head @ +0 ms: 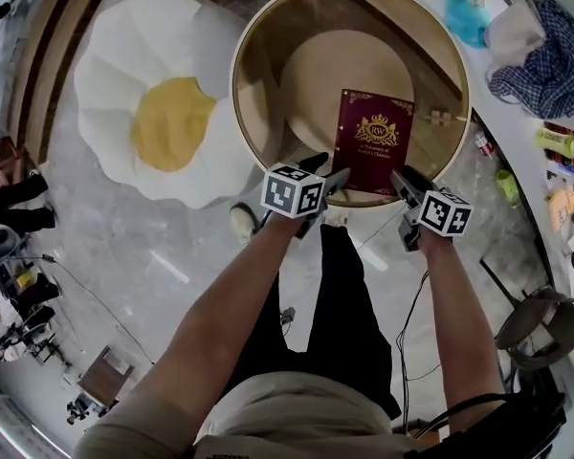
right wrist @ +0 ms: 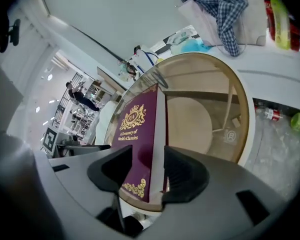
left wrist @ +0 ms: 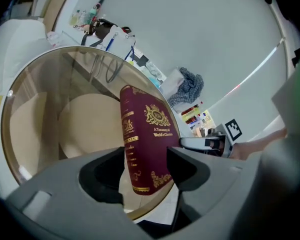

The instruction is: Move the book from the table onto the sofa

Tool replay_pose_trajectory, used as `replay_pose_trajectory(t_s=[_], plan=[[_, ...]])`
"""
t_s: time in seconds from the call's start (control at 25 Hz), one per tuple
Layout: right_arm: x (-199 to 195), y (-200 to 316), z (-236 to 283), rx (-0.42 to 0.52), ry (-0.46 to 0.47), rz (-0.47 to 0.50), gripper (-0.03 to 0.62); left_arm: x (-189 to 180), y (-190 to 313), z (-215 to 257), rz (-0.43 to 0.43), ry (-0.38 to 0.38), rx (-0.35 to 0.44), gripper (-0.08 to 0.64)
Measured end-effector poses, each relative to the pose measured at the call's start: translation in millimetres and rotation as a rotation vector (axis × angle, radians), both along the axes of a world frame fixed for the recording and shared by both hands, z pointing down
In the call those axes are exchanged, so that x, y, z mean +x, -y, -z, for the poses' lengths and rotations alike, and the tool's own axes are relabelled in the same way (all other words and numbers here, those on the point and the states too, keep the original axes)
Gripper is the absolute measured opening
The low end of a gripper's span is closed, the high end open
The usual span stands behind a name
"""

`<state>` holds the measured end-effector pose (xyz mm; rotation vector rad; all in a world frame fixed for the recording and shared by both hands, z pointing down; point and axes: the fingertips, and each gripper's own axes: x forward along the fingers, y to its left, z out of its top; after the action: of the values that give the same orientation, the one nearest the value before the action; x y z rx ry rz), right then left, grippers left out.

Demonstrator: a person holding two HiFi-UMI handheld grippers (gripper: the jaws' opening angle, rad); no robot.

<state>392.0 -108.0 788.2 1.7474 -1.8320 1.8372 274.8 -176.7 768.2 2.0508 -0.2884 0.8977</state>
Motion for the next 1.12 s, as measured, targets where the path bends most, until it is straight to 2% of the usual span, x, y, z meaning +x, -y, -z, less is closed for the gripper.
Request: replay_pose_trajectory(t_s=[0.12,0.32,0.6,0.84,1.12], plan=[[-3.2,0.2,-8.6,0.004,0.024,-0.003,0.199,4.9,-4.2,-17.7,0.010,-0.007,-0.043,0.249],[-4.1,1.6,-12.4,-0.014,0.063,-0.060,0.178,8.4,-9.1,-29.6,0.049,-0.020,-0.099,0.249],[-22.3,8.6,7.9,-0.013,0.053,-0.020,0.156,-8.7,0.0,-7.2,0.092,-0.051,-0.061,0.239],[-78.7,36.4,43.7,0.041,0.030,0.068,0.155,-67.9,20.5,29.6,0.174,-0.084,0.003,0.238],[-186.5,98.0,66.2,0.104,0.030,0.267,0.155,-183.5,63.4,55.8,0.358,-0.092,0.081,0.238]])
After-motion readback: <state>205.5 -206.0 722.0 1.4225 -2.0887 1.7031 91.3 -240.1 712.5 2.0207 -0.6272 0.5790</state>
